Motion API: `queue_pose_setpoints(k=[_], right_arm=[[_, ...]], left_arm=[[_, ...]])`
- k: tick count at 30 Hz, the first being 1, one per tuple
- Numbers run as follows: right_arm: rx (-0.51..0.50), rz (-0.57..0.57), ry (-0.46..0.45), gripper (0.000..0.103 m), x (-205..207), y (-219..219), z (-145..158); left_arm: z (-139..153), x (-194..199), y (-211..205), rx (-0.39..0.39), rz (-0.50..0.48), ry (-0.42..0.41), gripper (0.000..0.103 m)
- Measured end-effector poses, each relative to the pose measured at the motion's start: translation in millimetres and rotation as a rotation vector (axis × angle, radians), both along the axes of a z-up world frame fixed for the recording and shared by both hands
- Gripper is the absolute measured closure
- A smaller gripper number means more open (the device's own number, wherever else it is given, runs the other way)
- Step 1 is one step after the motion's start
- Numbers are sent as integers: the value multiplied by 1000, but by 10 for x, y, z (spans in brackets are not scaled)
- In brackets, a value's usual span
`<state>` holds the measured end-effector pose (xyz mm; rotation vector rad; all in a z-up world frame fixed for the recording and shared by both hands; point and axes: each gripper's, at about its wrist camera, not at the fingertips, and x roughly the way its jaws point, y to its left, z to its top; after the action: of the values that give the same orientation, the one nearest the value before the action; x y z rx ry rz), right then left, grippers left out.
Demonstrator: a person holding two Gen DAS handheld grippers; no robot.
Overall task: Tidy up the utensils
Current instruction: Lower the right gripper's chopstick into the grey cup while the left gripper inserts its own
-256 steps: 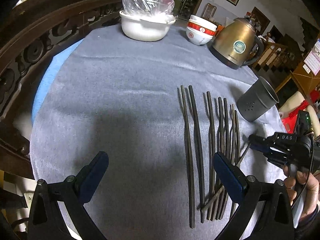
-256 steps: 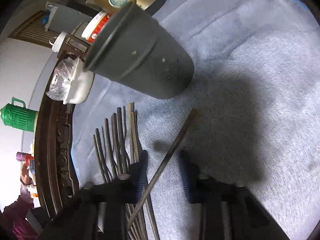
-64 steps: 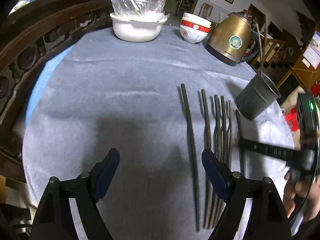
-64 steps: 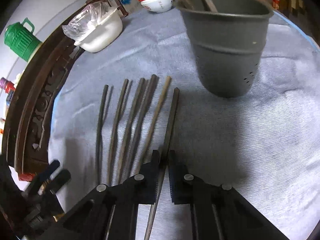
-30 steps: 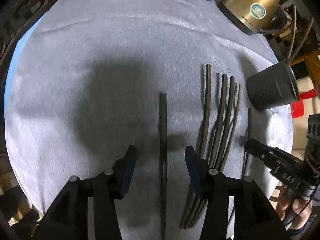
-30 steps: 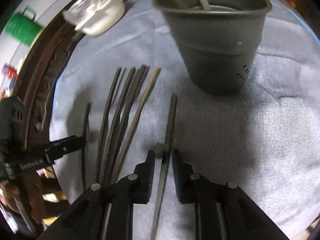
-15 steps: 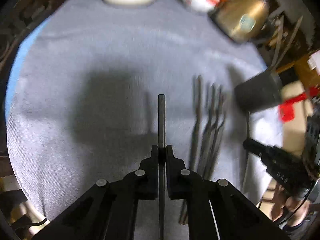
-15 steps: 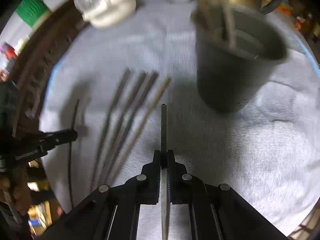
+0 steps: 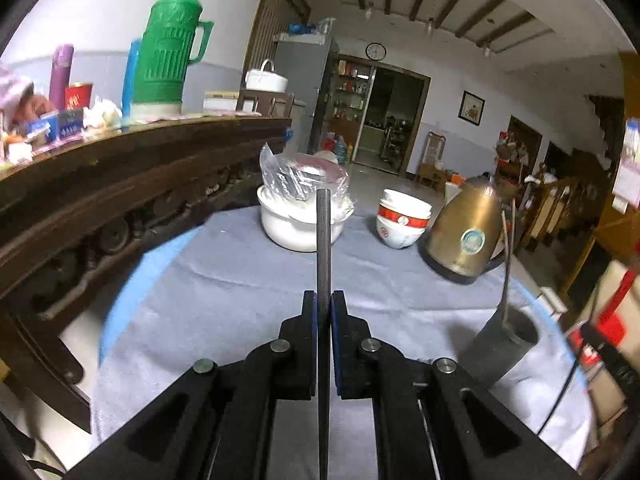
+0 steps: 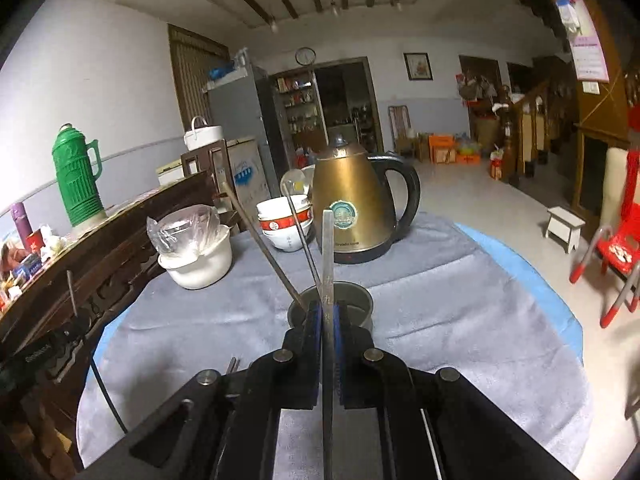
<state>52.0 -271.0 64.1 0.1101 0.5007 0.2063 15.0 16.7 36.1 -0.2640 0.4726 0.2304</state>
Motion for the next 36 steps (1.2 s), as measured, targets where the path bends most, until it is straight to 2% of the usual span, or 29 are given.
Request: queue_pose_setpoints(k=[3, 9, 14, 18, 23, 27, 33, 36], right_arm=[[-35, 20, -10, 97, -91, 140, -51], [-28, 39, -46, 96, -418, 30, 37], [5, 41, -43, 96, -678, -98, 107], [42, 29, -29, 96, -800, -231, 131], [94, 20, -39, 97, -720, -336, 209], [156, -8, -114, 96, -641, -440, 431], [240, -55, -259, 96, -462, -585, 802], [266, -72, -293, 96, -319, -604, 912]], left_arm=[[-4, -142, 20, 36, 25, -35, 96], [69, -436, 126, -3, 17, -54, 95], [155, -751, 125, -35, -3, -58, 95], [174, -834, 110, -56, -21, -57, 95], [288, -709, 56, -92, -56, -72, 96], [473, -563, -13, -138, -95, -120, 96], [815, -161, -219, -269, -211, -200, 96], [932, 69, -348, -306, -247, -227, 96]])
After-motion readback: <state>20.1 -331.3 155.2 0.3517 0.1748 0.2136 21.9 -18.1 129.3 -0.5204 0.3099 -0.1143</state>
